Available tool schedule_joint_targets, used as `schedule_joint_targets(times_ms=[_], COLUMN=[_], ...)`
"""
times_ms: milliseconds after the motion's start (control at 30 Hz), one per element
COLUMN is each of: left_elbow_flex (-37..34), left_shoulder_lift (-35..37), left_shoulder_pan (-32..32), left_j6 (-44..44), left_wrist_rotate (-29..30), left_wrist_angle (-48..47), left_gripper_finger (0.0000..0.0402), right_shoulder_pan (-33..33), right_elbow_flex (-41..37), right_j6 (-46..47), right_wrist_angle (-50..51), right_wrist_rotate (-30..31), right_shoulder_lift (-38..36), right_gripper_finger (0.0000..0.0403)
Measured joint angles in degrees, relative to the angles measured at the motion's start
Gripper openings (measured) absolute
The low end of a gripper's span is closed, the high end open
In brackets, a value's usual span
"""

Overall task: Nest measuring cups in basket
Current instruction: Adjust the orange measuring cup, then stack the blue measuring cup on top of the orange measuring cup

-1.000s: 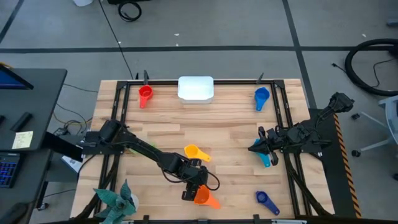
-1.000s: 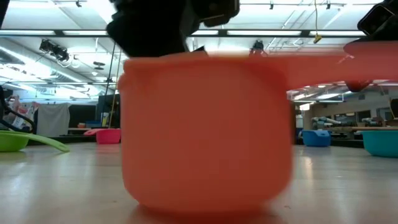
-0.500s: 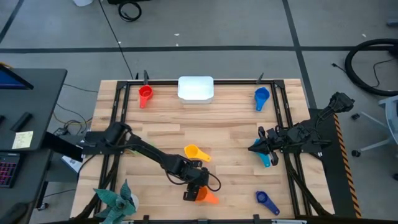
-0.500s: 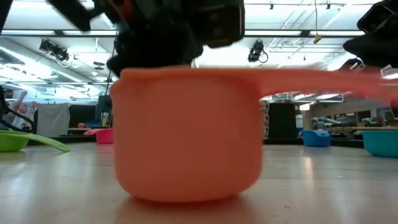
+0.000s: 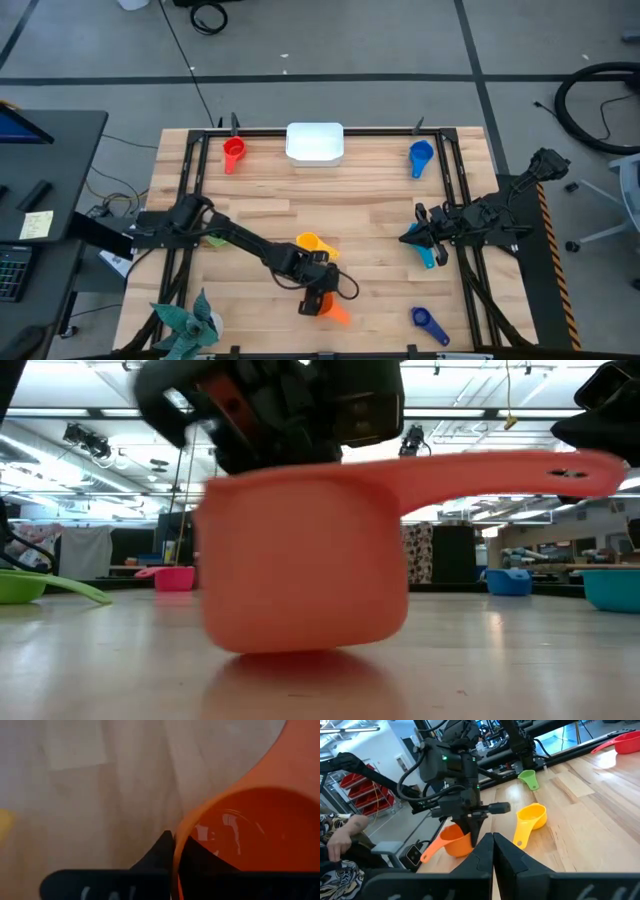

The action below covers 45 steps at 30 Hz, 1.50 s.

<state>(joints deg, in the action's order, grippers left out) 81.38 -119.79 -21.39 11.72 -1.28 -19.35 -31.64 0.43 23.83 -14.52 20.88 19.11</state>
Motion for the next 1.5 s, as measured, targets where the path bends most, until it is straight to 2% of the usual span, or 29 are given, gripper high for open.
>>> schedule_joint_targets(times_ms=[400, 533, 733, 1167, 1500], left_elbow_flex=[0.0, 0.0, 0.0, 0.0, 0.0], left_shoulder_lift=[0.0, 0.0, 0.0, 0.2, 1.5], left_shoulder_pan=[4.8, 4.8, 3.8, 3.2, 3.2], left_j6=[-0.5, -0.8, -6.2, -7.9, -10.9], left_wrist_rotate=[0.2, 0.0, 0.0, 0.2, 0.1], left_wrist_angle=[0.2, 0.3, 0.7, 1.9, 0.9], left_gripper_finger=[0.0025, 0.0039, 0.0057, 0.0121, 0.0130], right_shoulder_pan=[0.0, 0.0, 0.0, 0.0, 0.0], right_elbow_flex=[0.0, 0.0, 0.0, 0.0, 0.0], right_j6=[0.0, 0.0, 0.0, 0.0, 0.0], right_wrist_angle=[0.0, 0.0, 0.0, 0.0, 0.0], right_wrist_rotate=[0.0, 0.0, 0.0, 0.0, 0.0], right_shoulder_lift=[0.0, 0.0, 0.0, 0.0, 0.0], right_gripper_finger=[0.0010, 0.0010, 0.0010, 0.0010, 0.0010])
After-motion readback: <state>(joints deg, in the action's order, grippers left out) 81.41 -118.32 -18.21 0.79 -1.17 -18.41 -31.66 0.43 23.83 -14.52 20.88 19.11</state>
